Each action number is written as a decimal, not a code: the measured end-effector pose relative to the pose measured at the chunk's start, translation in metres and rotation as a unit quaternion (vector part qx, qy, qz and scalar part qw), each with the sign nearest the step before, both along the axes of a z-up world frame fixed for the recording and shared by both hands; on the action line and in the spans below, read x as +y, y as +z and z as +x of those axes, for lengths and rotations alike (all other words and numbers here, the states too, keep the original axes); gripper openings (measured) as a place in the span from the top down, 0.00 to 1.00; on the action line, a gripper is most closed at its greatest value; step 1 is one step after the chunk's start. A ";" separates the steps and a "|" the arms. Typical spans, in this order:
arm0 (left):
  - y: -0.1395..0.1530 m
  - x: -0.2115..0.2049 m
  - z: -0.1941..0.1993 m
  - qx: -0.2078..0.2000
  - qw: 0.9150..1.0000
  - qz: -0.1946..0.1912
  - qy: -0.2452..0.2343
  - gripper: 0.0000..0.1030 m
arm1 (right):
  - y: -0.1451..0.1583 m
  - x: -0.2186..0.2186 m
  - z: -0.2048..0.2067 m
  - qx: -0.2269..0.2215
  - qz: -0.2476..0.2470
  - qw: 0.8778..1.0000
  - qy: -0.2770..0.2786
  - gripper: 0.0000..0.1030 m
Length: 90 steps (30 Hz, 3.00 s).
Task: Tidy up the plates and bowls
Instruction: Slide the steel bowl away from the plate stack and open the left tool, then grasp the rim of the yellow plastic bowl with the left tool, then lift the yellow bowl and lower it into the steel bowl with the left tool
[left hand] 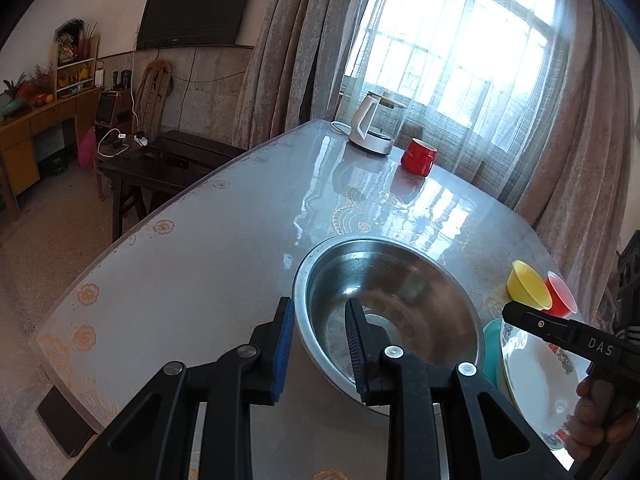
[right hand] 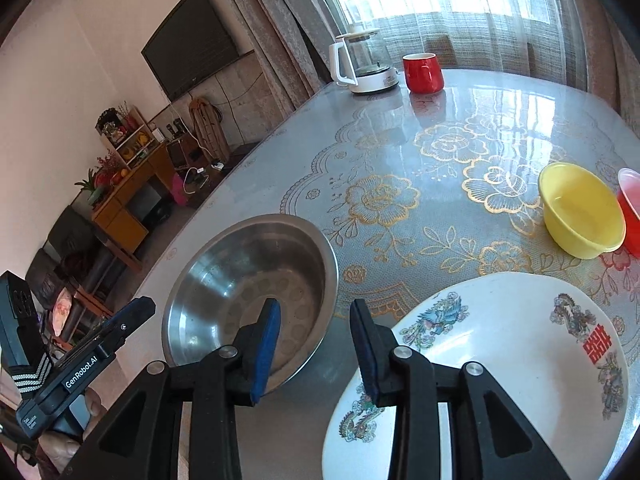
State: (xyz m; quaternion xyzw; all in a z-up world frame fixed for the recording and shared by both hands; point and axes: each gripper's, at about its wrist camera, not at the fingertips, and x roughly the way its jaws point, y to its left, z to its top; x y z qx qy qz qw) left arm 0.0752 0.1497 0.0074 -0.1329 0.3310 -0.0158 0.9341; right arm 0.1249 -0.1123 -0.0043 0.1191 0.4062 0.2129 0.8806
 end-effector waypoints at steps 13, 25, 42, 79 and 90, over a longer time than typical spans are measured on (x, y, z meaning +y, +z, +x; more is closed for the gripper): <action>0.013 -0.087 0.016 0.000 0.993 0.031 -0.112 0.74 | -0.003 -0.078 -0.010 0.002 0.048 0.995 -0.091 0.65; 0.023 -0.169 0.061 0.027 0.981 0.034 -0.187 0.74 | -0.012 -0.194 -0.024 0.009 0.088 0.969 -0.231 0.65; 0.009 -0.266 0.158 0.097 0.959 0.024 -0.266 0.74 | -0.041 -0.248 0.048 0.075 0.101 0.952 -0.281 0.73; 0.026 -0.238 0.130 0.057 0.971 0.019 -0.232 0.85 | -0.007 -0.192 0.051 0.040 0.066 0.980 -0.184 0.88; 0.031 -0.162 0.083 0.036 0.984 -0.006 -0.175 0.85 | 0.009 -0.122 0.032 0.024 0.055 0.992 -0.115 0.88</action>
